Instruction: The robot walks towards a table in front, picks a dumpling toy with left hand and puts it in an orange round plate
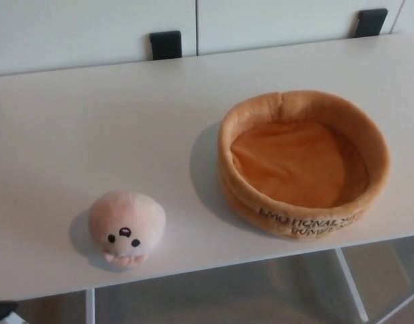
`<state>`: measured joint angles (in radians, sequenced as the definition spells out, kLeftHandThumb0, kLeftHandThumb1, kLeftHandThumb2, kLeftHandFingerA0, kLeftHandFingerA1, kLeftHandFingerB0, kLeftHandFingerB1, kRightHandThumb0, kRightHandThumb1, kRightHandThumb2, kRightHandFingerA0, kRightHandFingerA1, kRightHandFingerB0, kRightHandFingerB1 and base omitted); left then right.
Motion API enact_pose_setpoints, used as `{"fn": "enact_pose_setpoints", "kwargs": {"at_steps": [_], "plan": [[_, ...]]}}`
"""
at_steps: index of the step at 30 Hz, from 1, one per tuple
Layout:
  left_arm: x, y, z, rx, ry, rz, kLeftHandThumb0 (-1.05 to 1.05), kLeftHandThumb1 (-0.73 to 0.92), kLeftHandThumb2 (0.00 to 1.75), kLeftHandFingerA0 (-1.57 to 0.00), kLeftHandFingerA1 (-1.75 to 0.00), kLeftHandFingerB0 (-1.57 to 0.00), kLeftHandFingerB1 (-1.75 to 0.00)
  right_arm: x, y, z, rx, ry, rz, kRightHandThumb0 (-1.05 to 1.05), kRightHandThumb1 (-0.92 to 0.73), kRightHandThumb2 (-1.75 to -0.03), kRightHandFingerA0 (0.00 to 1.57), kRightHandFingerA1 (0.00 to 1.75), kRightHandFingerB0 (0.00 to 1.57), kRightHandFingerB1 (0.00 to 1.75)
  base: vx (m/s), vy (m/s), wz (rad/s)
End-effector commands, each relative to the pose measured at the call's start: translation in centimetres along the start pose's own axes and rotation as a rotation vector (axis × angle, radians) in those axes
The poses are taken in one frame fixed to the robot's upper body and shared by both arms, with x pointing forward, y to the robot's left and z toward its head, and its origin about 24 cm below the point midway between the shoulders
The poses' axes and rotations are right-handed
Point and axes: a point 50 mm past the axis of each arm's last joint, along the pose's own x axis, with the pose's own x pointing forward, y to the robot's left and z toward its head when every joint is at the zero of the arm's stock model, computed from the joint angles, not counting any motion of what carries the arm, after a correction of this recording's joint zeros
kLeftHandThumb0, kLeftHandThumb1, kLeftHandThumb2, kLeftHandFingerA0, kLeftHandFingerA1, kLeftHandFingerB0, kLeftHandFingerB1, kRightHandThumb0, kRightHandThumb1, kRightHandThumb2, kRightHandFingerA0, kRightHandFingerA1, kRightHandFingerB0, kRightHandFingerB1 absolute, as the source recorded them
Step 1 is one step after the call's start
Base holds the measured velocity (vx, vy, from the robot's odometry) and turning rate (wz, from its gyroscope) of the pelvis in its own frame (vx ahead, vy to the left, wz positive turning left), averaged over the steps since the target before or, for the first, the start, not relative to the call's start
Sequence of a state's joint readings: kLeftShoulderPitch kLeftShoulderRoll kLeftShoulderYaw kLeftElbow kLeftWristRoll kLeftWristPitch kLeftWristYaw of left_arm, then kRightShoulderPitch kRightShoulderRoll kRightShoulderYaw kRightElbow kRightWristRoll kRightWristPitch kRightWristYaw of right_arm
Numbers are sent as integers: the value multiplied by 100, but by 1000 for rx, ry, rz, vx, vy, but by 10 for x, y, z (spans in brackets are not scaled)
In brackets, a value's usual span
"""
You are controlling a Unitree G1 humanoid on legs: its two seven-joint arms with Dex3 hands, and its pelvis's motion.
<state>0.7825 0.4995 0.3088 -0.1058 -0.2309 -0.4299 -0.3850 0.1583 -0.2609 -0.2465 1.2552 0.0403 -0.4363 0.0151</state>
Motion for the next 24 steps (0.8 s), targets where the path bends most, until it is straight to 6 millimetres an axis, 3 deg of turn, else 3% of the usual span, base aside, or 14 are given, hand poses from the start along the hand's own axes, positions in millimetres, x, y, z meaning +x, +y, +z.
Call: {"fn": "enact_pose_setpoints", "kwargs": {"at_steps": [1,2,4,7,8,9,10,15,16,17,18,21,22,24], "plan": [[-29,49,198,-71,-920,-379,-61,45,57,-76,-85,-57,-40,-1,-16,1,33,-16,-68,-17,11,-133,65,132,21,96,0,0,0],[-28,54,205,-57,-944,-335,-66,37,75,-53,-61,-42,-45,-1,-15,1,29,-11,-70,-18,11,-130,63,132,21,96,0,0,0],[-26,61,216,32,-999,-237,-70,37,73,-56,-53,-43,-45,0,-14,1,23,-9,-69,-17,12,-131,63,132,21,96,0,0,0],[-26,64,223,109,-1037,-166,-70,37,73,-56,-53,-43,-45,0,-14,1,30,-12,-65,-17,12,-131,63,132,21,96,0,0,0],[-19,63,226,121,-1037,-167,-37,39,52,-69,-65,-30,-31,0,-14,1,22,-10,-68,-15,12,-135,63,132,21,95,0,0,0],[-14,62,229,131,-1036,-168,-37,39,52,-69,-65,-30,-31,-1,-13,1,16,-10,-71,-15,12,-135,63,132,21,95,0,0,0],[-3,61,231,173,-1028,-151,-41,34,62,-27,-48,-19,-37,-1,-13,1,13,-7,-71,-16,10,-132,62,131,20,94,0,0,0],[11,61,235,280,-986,-107,-41,34,63,-22,-50,-18,-39,-1,-13,0,38,1,-66,-13,11,-132,63,130,20,94,0,0,0],[26,58,236,370,-908,-110,-39,42,59,-11,-60,-14,-54,-1,-12,0,34,-1,-66,-9,10,-131,63,131,20,95,0,0,0],[44,57,238,489,-808,-102,-39,42,59,-11,-60,-14,-54,-1,-12,0,30,-3,-67,-9,10,-131,63,131,20,95,0,0,0],[53,57,237,545,-776,-108,-32,30,75,-2,-55,-3,-54,0,-12,0,31,-2,-64,-11,9,-130,64,132,19,94,0,0,0],[63,56,238,595,-755,-123,-32,30,75,-2,-55,-3,-54,0,-11,0,33,-1,-59,-11,9,-130,64,132,19,94,0,0,0],[71,54,236,651,-723,-121,-37,42,54,0,-54,-1,-51,0,-11,1,30,-3,-62,-11,8,-130,63,131,21,94,0,0,0],[84,48,233,750,-662,-125,-28,31,68,0,-49,-1,-55,0,-10,1,26,-4,-63,-9,9,-130,63,132,20,95,0,0,0]]}}
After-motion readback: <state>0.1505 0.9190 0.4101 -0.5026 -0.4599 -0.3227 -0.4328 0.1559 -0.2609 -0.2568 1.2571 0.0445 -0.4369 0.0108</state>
